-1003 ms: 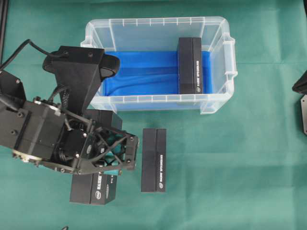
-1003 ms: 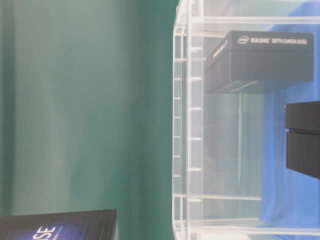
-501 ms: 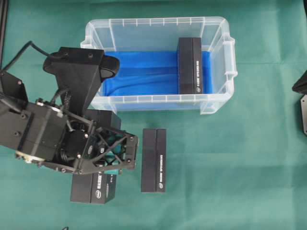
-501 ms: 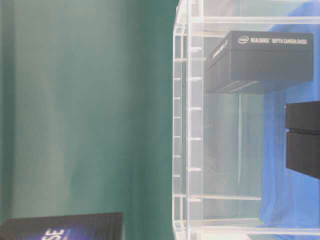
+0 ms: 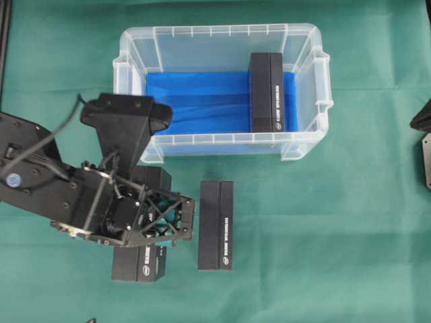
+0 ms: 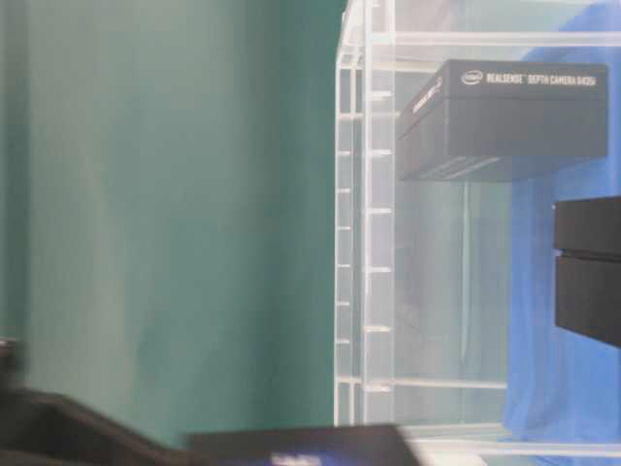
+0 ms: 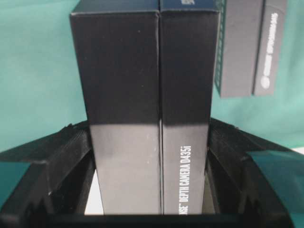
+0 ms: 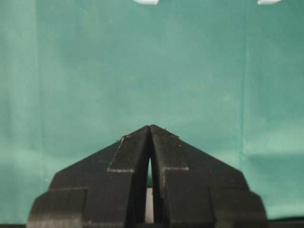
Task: Take the box out of the case with the left arm.
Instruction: 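Carry the box out of the case toward the front left, then lower the box onto the cloth left of the first box, release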
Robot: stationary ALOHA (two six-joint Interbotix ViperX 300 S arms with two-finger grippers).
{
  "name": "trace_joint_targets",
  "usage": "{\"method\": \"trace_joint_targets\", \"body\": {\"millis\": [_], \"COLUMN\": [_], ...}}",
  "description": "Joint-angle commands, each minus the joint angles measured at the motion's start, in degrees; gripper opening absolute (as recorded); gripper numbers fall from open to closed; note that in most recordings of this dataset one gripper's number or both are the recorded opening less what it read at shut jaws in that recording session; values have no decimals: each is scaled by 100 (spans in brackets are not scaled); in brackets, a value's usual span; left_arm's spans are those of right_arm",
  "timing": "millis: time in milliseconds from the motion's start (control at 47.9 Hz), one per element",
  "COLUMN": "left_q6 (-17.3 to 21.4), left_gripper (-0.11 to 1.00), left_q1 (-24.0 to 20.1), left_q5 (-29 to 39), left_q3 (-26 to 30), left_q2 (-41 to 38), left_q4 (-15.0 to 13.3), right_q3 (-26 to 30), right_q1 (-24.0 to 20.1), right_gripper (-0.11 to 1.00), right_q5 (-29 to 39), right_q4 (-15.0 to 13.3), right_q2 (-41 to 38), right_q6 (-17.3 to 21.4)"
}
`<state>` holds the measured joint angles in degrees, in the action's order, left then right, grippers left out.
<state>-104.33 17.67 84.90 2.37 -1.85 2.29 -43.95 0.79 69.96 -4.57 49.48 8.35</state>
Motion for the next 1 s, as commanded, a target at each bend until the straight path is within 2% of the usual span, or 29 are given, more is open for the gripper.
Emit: {"method": "trace_joint_targets", "body": {"millis": [0,209,564,815,982], "left_q6": [-53,-193,-176,-132,-123], "left_gripper": [60,60,60,60,60], "left_q1": [44,44,53,70,70], "left_q5": [-378,-949,-2153,-2751,-2769], "left_q3": [-299,-1028,-1740,-1995,-2074], "left_q2": [255,299,-62,-413,-422], "left_q4": [26,26,26,26,9], "right_q3": [158,149,149,149,149], "right_q1": [9,0,9,9,0], "right_gripper": [7,7,7,7,7], "right_q5": [-18,-18,-18,-18,-18], "right_q4": [0,0,0,0,0], "right_q2": [-18,-35,-44,-44,-35], "right_q6": [18,18,18,18,18]}}
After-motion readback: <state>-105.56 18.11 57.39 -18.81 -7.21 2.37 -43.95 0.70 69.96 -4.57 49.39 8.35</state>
